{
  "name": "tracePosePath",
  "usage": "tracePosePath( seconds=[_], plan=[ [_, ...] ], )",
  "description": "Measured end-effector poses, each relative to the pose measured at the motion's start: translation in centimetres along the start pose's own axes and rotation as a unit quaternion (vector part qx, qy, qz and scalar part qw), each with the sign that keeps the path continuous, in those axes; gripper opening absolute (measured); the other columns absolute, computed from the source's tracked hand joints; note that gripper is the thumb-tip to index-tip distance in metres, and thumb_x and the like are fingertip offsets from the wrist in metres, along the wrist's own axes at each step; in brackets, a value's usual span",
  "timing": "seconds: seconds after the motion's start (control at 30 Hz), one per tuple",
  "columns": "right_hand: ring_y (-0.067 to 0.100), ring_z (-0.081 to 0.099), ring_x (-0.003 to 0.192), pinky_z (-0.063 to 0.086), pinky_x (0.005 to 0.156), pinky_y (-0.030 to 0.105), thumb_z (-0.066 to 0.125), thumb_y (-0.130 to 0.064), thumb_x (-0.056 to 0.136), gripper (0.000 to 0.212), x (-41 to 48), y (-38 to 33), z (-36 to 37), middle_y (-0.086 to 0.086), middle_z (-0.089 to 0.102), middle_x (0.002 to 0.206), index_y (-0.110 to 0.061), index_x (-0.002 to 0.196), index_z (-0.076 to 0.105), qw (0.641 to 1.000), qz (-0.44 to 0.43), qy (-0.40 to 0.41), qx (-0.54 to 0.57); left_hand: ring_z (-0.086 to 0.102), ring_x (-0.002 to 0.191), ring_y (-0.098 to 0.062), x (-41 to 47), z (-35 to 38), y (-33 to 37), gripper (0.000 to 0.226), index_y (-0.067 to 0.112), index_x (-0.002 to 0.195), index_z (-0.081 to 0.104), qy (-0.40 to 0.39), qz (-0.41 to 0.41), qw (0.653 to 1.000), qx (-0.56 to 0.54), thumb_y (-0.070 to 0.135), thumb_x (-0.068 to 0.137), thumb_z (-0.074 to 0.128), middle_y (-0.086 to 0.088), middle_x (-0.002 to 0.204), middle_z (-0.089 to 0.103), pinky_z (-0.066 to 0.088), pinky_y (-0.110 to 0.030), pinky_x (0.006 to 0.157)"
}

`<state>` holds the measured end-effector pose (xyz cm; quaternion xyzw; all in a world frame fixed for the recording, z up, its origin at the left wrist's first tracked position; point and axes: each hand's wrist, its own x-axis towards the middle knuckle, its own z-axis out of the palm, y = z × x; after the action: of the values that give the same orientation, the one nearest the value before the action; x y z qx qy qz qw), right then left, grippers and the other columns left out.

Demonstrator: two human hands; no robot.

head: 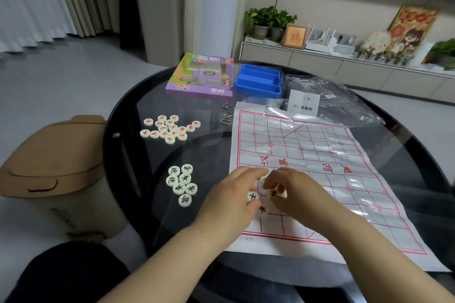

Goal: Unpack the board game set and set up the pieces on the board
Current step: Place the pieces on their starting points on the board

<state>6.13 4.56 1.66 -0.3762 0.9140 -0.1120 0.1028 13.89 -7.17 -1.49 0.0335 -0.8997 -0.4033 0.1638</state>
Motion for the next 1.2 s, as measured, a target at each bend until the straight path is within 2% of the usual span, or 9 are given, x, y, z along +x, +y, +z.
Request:
tracePosePath(
  seconds=[0.1,0.27,0.4,0.53,0.7,0.8,0.93,1.1,1.2],
  plan=[
    [0.009,0.044,0.086,0.032,0.07,0.016,0.05,-0.007,0.087,0.029,-0.2,1.0,-0.1,0.0,0.057,0.114,-0.015,0.113,0.058,1.0,0.021,0.008,0.007,0.05,0.111,-0.008,1.2,1.5,0.8,0.052,0.031,0.132,0.042,-0.035,-0.01,0.999,0.023,0.009,0.087,0.055,0.012,0.13,0.046,0.042,-0.022,0.094],
    [0.009,0.044,0.085,0.032,0.07,0.016,0.056,-0.011,0.085,0.03,-0.8,1.8,-0.2,-0.007,0.048,0.097,-0.017,0.115,0.056,0.998,0.027,0.013,0.048,0.049,0.113,-0.003,1.6,1.8,0.6,0.051,0.028,0.133,0.041,-0.035,-0.024,0.999,0.021,0.013,0.087,0.057,0.011,0.132,0.046,0.037,-0.016,0.093],
    [0.009,0.048,0.089,0.036,0.068,0.014,0.057,-0.017,0.087,0.028,-0.5,0.3,-0.6,-0.005,0.053,0.108,-0.021,0.115,0.057,0.997,-0.008,0.021,0.069,0.041,0.11,0.005,-0.4,-1.2,-1.4,0.038,0.025,0.123,0.053,0.024,-0.009,0.998,0.056,0.021,0.086,0.06,0.017,0.124,0.047,0.026,-0.004,0.09],
    [0.013,0.049,0.112,0.04,0.088,0.019,0.057,-0.022,0.087,0.036,0.6,-3.2,0.5,-0.007,0.047,0.128,-0.023,0.123,0.052,0.994,-0.081,-0.003,0.072,0.031,0.119,0.006,-3.3,-5.1,-5.1,0.042,0.025,0.124,0.053,0.056,-0.053,0.991,0.112,0.017,0.084,0.063,0.026,0.123,0.034,0.01,0.005,0.092],
    [0.019,0.034,0.129,0.03,0.103,0.026,0.055,-0.013,0.086,0.052,2.6,-6.9,2.7,-0.002,0.033,0.144,-0.019,0.135,0.041,0.982,-0.177,-0.022,0.063,0.024,0.127,0.003,-4.3,-6.4,-6.5,0.076,0.03,0.126,0.046,0.025,-0.077,0.987,0.14,0.065,0.059,0.038,0.024,0.128,0.028,0.017,-0.02,0.108],
    [0.022,0.02,0.137,0.024,0.11,0.032,0.053,-0.01,0.085,0.061,3.7,-7.8,3.4,0.0,0.018,0.152,-0.019,0.141,0.031,0.981,-0.183,-0.027,0.062,0.03,0.13,-0.006,-4.1,-6.0,-6.5,0.072,0.013,0.124,0.055,0.059,-0.071,0.984,0.152,0.056,0.067,0.055,0.018,0.127,0.034,0.021,-0.022,0.106],
    [0.02,0.009,0.141,0.016,0.114,0.032,0.058,-0.009,0.082,0.072,5.6,-8.2,3.3,0.0,0.012,0.154,-0.018,0.144,0.022,0.982,-0.165,-0.059,0.074,0.02,0.135,-0.008,-3.5,-6.0,-6.7,0.071,0.02,0.137,0.038,0.095,-0.112,0.975,0.165,0.034,0.074,0.069,0.011,0.145,0.028,0.021,-0.022,0.106],
    [0.018,0.024,0.136,0.019,0.105,0.019,0.052,-0.004,0.083,0.058,6.6,-8.2,3.2,0.004,0.037,0.144,-0.012,0.138,0.036,0.978,-0.181,-0.069,0.07,0.036,0.121,-0.013,-3.3,-6.1,-7.3,0.065,0.017,0.128,0.05,0.128,-0.096,0.972,0.172,0.032,0.07,0.074,0.006,0.128,0.05,0.023,-0.016,0.093],
    [0.02,0.032,0.132,0.023,0.105,0.022,0.049,-0.006,0.087,0.047,6.5,-8.0,3.5,0.004,0.042,0.142,-0.011,0.134,0.043,0.979,-0.197,-0.047,0.026,0.038,0.117,-0.01,-3.3,-6.3,-7.5,0.053,0.016,0.123,0.055,0.144,-0.097,0.972,0.157,0.029,0.074,0.071,0.008,0.125,0.052,0.019,-0.009,0.087]
  ],
)
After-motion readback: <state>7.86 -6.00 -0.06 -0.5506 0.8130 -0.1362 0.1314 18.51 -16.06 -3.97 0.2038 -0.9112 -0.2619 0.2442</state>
